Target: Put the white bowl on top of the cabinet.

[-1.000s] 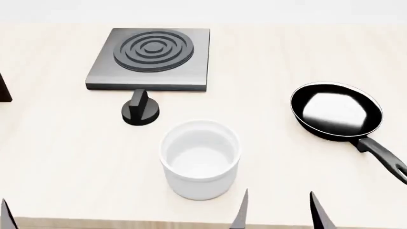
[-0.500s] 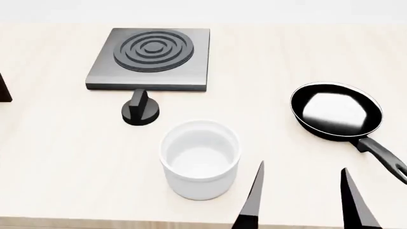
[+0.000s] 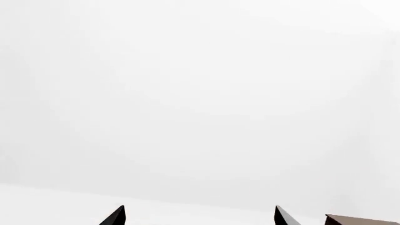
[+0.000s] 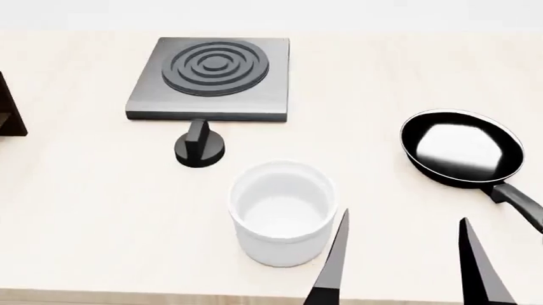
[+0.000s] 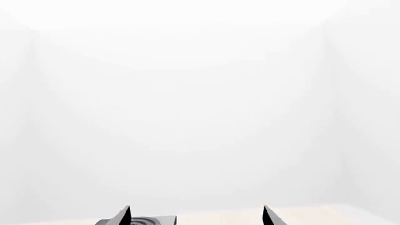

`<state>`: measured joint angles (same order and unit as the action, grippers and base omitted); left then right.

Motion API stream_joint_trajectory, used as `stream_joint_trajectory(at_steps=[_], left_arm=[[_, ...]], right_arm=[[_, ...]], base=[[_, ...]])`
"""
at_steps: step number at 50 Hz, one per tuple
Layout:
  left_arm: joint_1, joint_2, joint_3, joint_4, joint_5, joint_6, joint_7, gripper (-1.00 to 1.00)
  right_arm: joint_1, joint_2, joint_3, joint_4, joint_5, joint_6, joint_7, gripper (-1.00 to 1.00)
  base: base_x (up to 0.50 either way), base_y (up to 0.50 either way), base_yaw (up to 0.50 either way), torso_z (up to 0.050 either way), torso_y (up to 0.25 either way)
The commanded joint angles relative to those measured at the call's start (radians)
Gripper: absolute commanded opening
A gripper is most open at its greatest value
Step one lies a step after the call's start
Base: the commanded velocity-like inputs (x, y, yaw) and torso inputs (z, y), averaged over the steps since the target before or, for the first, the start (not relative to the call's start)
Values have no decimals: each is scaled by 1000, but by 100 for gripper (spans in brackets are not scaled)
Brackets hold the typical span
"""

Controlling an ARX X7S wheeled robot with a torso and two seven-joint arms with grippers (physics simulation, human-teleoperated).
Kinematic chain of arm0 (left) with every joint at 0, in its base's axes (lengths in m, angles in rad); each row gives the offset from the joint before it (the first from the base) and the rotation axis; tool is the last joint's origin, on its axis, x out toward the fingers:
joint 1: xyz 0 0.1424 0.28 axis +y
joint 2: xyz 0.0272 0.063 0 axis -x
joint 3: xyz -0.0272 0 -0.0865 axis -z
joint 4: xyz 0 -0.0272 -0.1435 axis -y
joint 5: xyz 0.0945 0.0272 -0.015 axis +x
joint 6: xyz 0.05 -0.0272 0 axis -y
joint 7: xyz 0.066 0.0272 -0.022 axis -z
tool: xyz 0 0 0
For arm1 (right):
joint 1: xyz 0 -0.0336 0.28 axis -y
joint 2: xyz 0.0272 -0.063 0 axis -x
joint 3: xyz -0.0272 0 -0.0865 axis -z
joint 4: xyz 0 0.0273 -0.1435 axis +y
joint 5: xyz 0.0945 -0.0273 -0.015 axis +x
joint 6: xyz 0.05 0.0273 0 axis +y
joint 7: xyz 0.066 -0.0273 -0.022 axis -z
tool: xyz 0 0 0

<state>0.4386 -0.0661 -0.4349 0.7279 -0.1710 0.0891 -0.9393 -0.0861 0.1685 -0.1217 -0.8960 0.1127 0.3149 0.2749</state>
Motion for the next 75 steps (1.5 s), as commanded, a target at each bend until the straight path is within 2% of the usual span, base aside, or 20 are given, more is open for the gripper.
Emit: stream_joint_trajectory(at_steps=[1, 51, 70, 75], left_arm=[[0, -3, 26, -52, 11, 8, -21, 100], [13, -61, 64, -78, -31, 32, -68, 100], [15, -73, 76, -85, -35, 39, -79, 100], [16, -75, 79, -85, -37, 41, -81, 100]], right_arm=[[2, -2, -3, -12, -39, 8, 5, 100], [7, 36, -15, -9, 1, -4, 43, 100], [2, 46, -10, -16, 27, -25, 55, 100], [-5, 53, -11, -21, 32, -49, 51, 100]], base=[[0, 500, 0, 0, 0], [8, 500, 0, 0, 0], [1, 27, 0, 0, 0], [411, 0, 0, 0, 0]])
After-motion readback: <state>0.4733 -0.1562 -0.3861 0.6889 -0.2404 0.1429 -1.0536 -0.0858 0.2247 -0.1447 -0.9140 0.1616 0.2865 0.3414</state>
